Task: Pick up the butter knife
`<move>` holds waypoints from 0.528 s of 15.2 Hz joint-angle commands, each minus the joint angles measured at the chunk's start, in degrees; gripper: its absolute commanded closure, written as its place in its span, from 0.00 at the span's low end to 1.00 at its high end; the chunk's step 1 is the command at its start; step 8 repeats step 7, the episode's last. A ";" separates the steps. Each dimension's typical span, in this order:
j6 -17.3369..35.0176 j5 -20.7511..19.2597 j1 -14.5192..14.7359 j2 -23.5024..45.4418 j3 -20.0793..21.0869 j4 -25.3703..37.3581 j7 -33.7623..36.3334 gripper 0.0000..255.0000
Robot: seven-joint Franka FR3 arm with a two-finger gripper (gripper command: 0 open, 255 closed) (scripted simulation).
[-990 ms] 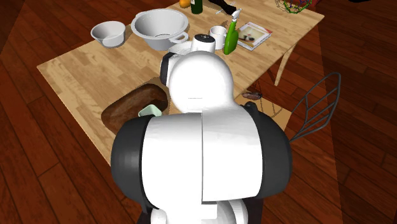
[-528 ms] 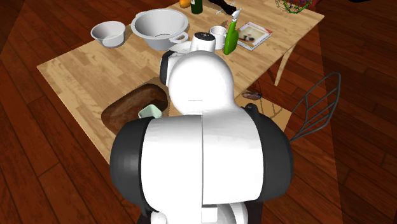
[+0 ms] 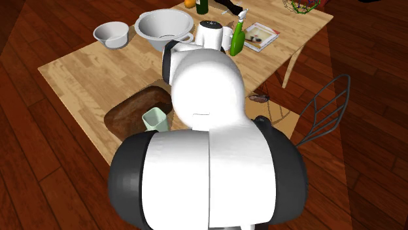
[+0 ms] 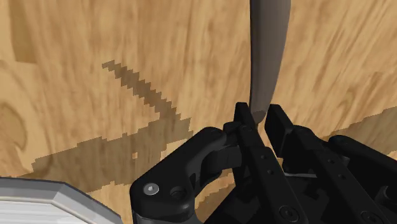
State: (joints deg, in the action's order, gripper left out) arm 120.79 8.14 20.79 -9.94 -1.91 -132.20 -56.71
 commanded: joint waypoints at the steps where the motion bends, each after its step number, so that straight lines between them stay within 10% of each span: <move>1: -1.65 -0.16 -0.01 -0.64 0.02 1.01 0.29 1.00; 8: -4.89 -0.43 -0.07 -1.79 0.01 3.12 0.75 1.00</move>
